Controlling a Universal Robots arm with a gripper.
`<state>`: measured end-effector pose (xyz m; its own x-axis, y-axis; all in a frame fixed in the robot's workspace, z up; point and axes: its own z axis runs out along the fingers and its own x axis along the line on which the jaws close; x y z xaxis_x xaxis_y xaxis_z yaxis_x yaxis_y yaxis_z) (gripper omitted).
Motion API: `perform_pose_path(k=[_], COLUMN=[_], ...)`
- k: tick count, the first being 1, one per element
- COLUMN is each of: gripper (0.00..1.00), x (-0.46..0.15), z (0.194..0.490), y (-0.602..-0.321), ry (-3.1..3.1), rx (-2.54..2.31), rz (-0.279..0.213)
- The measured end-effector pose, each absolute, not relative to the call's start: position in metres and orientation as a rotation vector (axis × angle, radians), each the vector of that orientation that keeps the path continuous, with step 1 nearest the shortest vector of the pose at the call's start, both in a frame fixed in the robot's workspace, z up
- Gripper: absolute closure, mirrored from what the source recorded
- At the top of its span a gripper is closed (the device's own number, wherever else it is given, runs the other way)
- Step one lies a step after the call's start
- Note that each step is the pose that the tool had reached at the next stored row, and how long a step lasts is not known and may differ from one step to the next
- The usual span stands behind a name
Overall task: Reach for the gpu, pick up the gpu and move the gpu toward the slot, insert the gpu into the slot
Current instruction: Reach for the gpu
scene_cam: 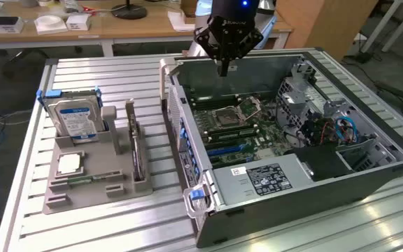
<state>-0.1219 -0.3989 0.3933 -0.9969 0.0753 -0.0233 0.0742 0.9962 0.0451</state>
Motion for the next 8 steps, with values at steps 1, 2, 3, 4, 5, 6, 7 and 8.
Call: perform_pose_path(k=[1, 2, 3, 4, 5, 6, 7, 8], gripper=[0.9, 0.9, 0.9, 0.9, 0.9, 0.9, 0.9, 0.9], x=[-0.1219, -0.1219, -0.122, -0.1226, -0.1237, -0.1247, -0.1258, -0.1272], z=[0.3933, 0.3933, 0.3933, 0.3932, 0.3932, 0.3932, 0.3932, 0.3931], y=[-0.3989, -0.3989, -0.3989, -0.3989, -0.3989, -0.3988, -0.3988, -0.3989], ry=[3.114, 3.114, 3.114, 3.113, 3.113, 3.114, 3.114, 3.114], rx=[0.117, 0.117, 0.117, 0.117, 0.117, 0.117, 0.117, 0.117], rz=[0.069, 0.069, 0.069, 0.069, 0.069, 0.069, 0.069, 0.069])
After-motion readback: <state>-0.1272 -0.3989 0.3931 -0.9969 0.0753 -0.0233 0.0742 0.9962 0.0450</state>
